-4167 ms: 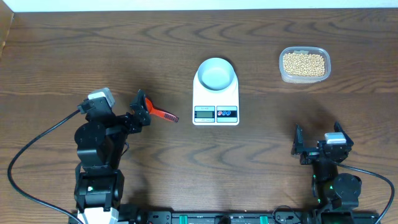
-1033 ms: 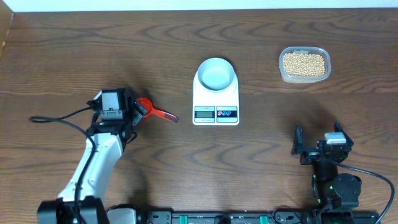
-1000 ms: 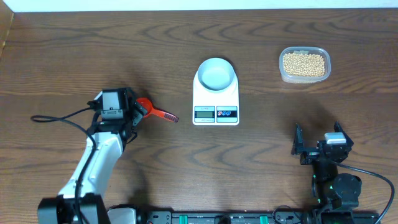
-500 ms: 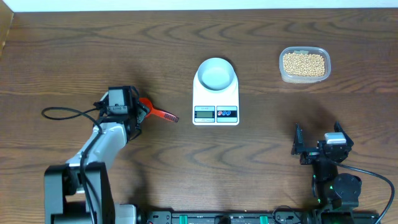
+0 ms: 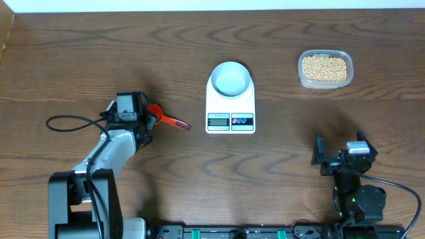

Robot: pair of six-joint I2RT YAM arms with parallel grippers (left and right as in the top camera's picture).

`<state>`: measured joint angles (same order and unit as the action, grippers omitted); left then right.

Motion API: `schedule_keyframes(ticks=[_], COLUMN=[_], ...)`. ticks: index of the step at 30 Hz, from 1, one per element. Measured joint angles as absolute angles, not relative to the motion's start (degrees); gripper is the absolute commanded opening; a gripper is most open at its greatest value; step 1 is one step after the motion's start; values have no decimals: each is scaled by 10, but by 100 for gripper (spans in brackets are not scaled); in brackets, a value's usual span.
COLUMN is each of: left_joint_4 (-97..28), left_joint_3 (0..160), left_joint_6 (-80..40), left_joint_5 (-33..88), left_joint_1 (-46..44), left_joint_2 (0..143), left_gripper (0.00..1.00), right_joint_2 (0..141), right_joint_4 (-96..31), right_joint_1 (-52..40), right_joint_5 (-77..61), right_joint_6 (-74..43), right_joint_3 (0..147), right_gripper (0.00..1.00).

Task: Scoop item into bowl and weigh 50g on scale
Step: 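Lower the left gripper and close it on the red scoop's rim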

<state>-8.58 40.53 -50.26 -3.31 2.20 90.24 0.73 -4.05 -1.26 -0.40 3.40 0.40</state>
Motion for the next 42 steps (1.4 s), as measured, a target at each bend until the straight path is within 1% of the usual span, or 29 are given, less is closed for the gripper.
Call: schedule_keyframes(ticks=[5,13,18,20,23,27,30,32,42], left_joint_4=[-74,-74,-74,-74,-74,-70,-68,-68,-67], left_joint_3=[405,405,405,405,405,405,405,405,405], left_joint_6=[-511,-512,-512,-513,-512,-513,-514,-515,-517], left_joint_5=[-33,-33,-33,-33,-33,-33,-33,-33,-33], left_joint_1=[10,3,3,3,3,3,3,3,3], left_joint_2=[902,902,903,908,917,919,919,919,919], left_gripper=[61,53,51,46,43,27,19,8,7], right_joint_2=[7,7,7,7,7,7,7,7,7], right_joint_4=[-41,-41,-41,-41,-41,-41,-41,-41,-41], right_joint_1=[-13,-13,-13,-13,-13,-13,-13,-13,-13], right_joint_5=[-4,-4,-4,-4,-4,-4,-4,-4,-4], right_joint_6=[34,34,34,34,34,34,34,34,34], right_joint_3=[4,4,4,4,4,4,4,4,4], right_gripper=[99,99,99,99,99,99,99,99,99])
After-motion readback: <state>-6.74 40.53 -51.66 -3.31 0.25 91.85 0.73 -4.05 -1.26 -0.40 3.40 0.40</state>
